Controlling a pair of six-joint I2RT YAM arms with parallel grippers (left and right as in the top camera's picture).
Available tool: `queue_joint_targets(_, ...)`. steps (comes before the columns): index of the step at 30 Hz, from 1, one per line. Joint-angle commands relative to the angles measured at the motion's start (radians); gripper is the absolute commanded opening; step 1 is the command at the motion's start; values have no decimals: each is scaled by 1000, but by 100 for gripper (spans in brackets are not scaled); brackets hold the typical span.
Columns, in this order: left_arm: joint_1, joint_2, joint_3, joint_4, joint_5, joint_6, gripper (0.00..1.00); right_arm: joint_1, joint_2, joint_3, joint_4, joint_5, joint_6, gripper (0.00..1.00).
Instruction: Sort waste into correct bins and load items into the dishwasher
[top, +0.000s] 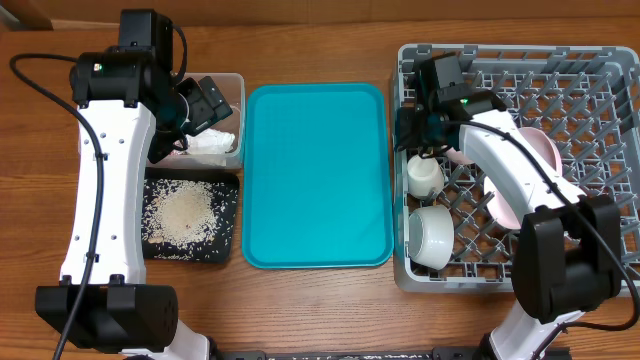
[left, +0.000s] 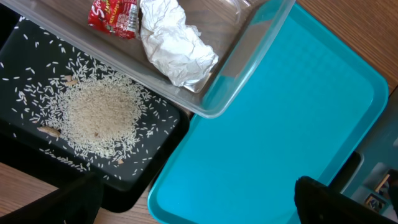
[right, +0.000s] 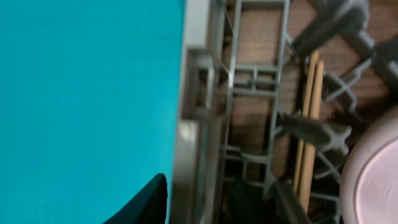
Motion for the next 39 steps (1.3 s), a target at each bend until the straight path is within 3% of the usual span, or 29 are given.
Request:
queue_joint_targets(1,-1,-7,14,0,0,-2,100,21,5,-17,2,16,3,31)
queue_joint_targets(13,-1,-7,14,1,0,-2,100,92,5,-17,15,21,-21,30)
queue_joint_targets(39,-1,-7,14,1,0,-2,100,93,5,-17,-11,40,-61,22)
